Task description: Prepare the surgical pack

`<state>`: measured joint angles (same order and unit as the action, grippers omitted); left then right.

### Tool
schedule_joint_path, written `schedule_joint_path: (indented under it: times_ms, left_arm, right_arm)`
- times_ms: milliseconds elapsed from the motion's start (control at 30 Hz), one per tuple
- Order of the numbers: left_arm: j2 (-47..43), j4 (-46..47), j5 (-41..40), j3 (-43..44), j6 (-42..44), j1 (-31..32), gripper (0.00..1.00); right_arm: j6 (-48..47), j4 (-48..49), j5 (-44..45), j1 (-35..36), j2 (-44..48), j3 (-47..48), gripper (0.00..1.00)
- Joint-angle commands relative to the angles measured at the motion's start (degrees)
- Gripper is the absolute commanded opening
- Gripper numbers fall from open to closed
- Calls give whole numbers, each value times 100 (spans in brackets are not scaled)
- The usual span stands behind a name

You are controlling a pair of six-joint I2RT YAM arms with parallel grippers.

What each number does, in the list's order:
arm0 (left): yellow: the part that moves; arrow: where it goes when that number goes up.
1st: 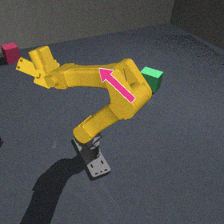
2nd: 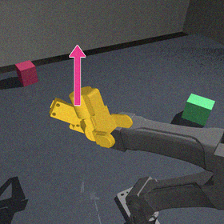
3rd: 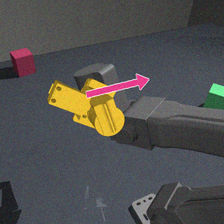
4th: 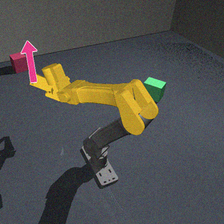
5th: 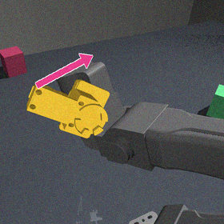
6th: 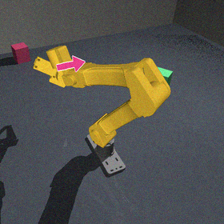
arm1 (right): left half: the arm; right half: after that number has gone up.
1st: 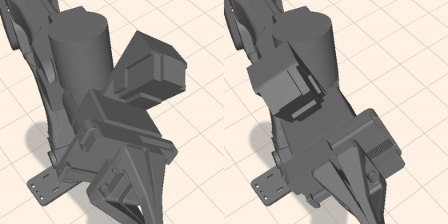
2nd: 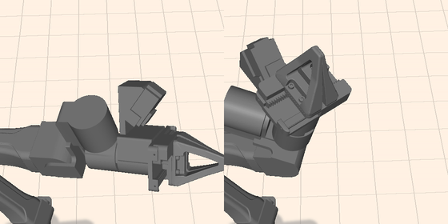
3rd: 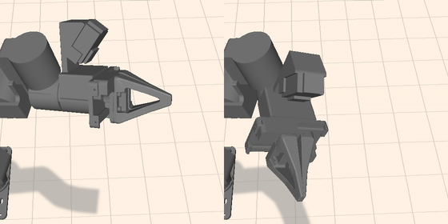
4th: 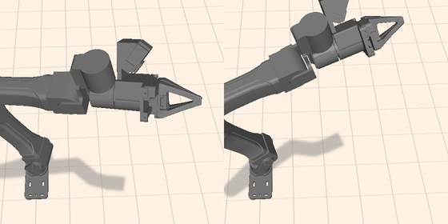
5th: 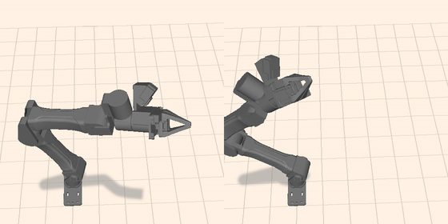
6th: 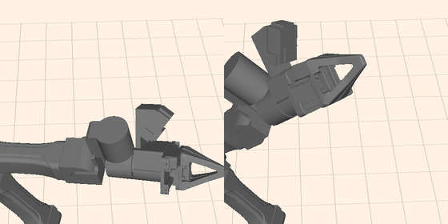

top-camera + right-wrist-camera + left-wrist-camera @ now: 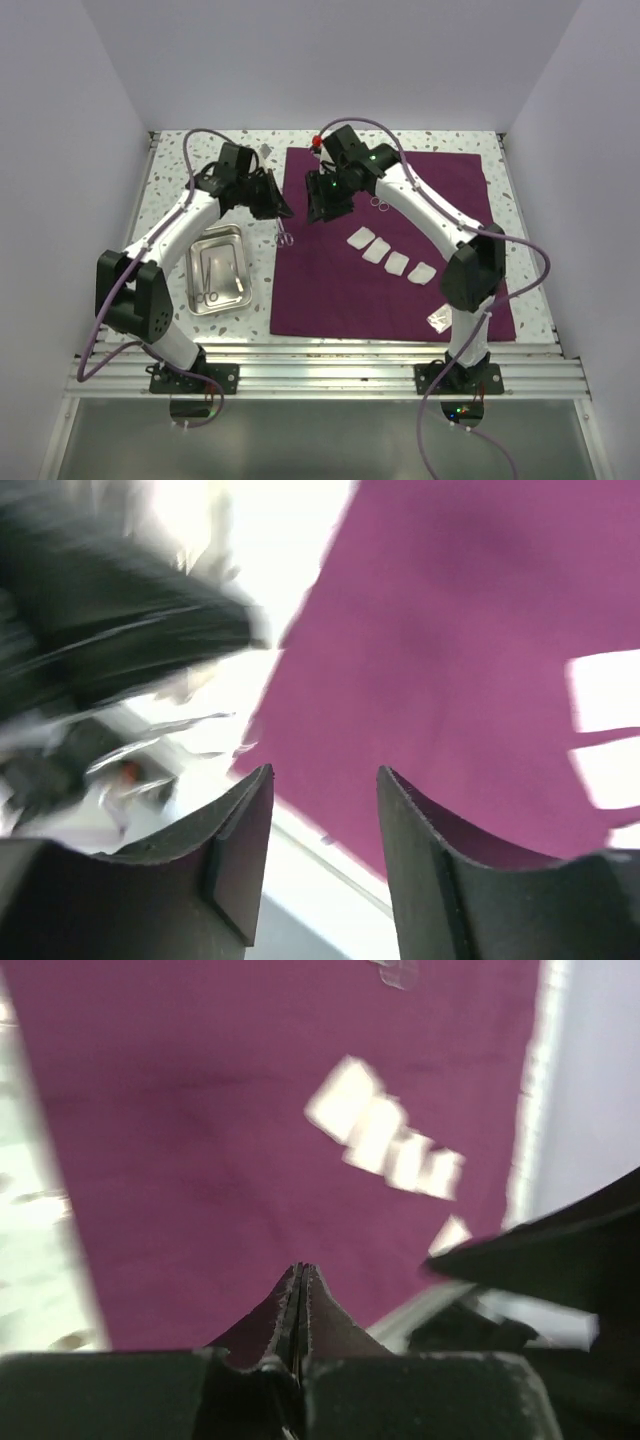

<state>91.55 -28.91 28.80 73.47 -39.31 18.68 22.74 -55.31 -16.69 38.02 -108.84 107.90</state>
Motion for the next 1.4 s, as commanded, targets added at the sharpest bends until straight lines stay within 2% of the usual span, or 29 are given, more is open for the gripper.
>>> schedule_joint_path:
  times_ms: [0, 33, 233, 333, 433, 533, 667, 767, 800, 900, 1100, 1367]
  left_arm:
    - [-75, -2187, -2173, 730, 907, -92, 0]
    - [-128, -2372, -2768, 739, 916, -92, 0]
    - [-234, -3566, -4703, 352, 758, -92, 0]
    - [-76, -3771, -5495, 256, 784, -92, 0]
    - [117, -3833, -5945, 133, 645, -92, 0]
    - [372, -3518, -5580, -78, 705, -171, 0]
    - [601, -3271, -5657, -272, 767, -189, 1]
    - [715, -3183, -5832, -307, 863, -206, 19]
    - [741, -3174, -5850, -316, 872, -215, 28]
    - [786, -3007, -5711, -447, 899, -224, 39]
    - [523, -2980, -5411, -404, 907, -224, 48]
    - [-189, -2972, -4366, 149, 916, -224, 50]
  right_arm:
    - [90, -656, 1210, -469, -427, 740, 52]
    - [116, -770, 1307, -567, -698, 976, 52]
    - [529, -824, 2099, -1367, -1665, 1576, 52]
    - [503, -955, 2222, -1569, -2017, 2050, 52]
    - [433, -1122, 2503, -1622, -2422, 2454, 52]
    - [433, -1009, 2443, -1701, -2625, 2482, 52]
    - [476, -648, 2407, -1815, -2651, 2262, 54]
    - [652, -613, 2547, -1895, -2809, 2376, 54]
    - [696, -578, 2600, -1921, -2888, 2420, 54]
    - [802, -533, 2837, -1939, -3011, 2543, 53]
    - [969, -692, 3136, -2097, -3082, 2457, 47]
    - [899, -472, 3057, -2282, -3020, 2007, 41]
